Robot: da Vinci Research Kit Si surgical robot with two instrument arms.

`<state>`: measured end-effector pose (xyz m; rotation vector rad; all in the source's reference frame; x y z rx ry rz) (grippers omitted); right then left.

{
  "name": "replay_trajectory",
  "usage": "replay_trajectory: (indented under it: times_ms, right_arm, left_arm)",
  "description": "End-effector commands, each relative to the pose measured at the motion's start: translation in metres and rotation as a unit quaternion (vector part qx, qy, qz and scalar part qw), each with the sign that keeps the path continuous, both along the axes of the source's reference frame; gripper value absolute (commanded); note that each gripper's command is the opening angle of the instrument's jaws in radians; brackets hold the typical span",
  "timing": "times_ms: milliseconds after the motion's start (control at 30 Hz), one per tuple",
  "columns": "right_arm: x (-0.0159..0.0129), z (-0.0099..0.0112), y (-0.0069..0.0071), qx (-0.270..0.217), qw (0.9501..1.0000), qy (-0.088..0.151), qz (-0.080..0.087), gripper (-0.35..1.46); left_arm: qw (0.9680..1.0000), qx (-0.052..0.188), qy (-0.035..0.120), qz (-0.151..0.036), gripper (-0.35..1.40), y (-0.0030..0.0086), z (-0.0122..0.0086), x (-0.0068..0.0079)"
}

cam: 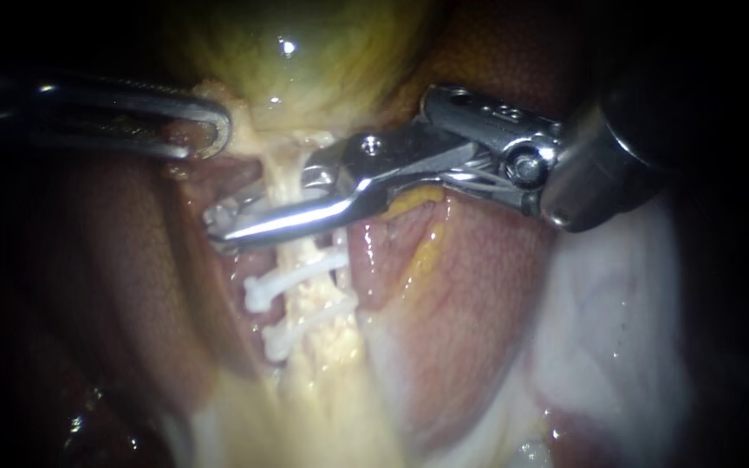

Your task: Clipping third clip left tube

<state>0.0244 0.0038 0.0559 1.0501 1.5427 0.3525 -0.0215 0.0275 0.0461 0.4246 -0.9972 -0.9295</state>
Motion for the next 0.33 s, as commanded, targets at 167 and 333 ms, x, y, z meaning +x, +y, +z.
replay_trajectory:
  times_ms: [167, 333]
  right_arm:
    - [0.0, 0.0002, -0.0001, -0.001, 1.0, 0.0, 0.0, -0.35]
    - [0.0, 0.0002, -0.0001, -0.001, 1.0, 0.0, 0.0, -0.35]
  left_arm:
    - [1.0, 0.0, 0.0, 0.0, -0.35, 0.0, 0.0, 0.0]
    - [1.0, 0.0, 0.0, 0.0, -0.35, 0.0, 0.0, 0.0]
